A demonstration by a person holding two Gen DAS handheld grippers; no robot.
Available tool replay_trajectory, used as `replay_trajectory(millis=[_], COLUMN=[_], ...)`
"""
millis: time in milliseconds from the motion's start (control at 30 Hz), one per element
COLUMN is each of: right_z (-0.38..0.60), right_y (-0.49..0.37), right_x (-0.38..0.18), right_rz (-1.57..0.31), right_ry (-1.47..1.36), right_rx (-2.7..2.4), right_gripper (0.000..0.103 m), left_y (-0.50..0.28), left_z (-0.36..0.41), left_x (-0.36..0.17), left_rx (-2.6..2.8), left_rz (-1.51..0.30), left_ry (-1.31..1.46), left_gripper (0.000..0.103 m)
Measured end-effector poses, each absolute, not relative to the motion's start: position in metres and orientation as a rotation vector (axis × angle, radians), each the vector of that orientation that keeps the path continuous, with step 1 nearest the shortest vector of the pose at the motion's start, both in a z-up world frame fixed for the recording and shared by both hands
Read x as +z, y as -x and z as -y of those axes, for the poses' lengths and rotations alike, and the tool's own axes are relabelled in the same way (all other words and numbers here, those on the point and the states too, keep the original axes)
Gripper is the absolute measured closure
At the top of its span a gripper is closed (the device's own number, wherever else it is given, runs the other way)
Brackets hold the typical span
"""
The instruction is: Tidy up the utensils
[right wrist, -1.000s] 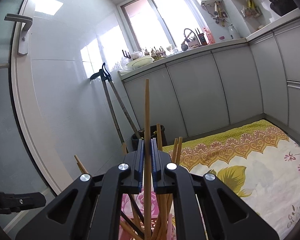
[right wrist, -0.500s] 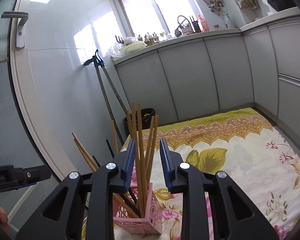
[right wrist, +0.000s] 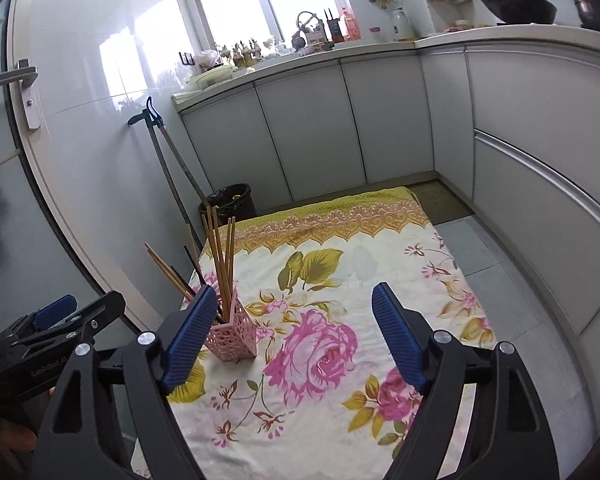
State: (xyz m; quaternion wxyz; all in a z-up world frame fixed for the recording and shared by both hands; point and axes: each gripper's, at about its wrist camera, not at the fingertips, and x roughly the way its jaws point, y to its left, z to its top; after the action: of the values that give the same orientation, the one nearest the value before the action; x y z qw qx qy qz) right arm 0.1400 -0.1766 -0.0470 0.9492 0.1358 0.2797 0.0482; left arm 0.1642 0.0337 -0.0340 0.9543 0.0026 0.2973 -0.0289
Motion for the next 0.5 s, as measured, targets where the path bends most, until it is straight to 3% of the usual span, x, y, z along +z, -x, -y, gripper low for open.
replay_trajectory(millis=[267, 500], right_z=[0.189, 0.195], right_y=[-0.079, -0.047], right_x=[0.013, 0.034], right_rz=[-0.476, -0.431], right_ry=[-0.152, -0.122], right_rx=[0.002, -0.017], right_gripper=[0.006, 0.007], left_y=[-0.113, -0.087], left_z=[-0.012, -0.001], left_x=[0.008, 0.028], left_rx=[-0.073, -0.091], left_rz=[-0.481, -0.430], left_ry=[-0.019, -0.040], left_gripper=[0.007, 0.007])
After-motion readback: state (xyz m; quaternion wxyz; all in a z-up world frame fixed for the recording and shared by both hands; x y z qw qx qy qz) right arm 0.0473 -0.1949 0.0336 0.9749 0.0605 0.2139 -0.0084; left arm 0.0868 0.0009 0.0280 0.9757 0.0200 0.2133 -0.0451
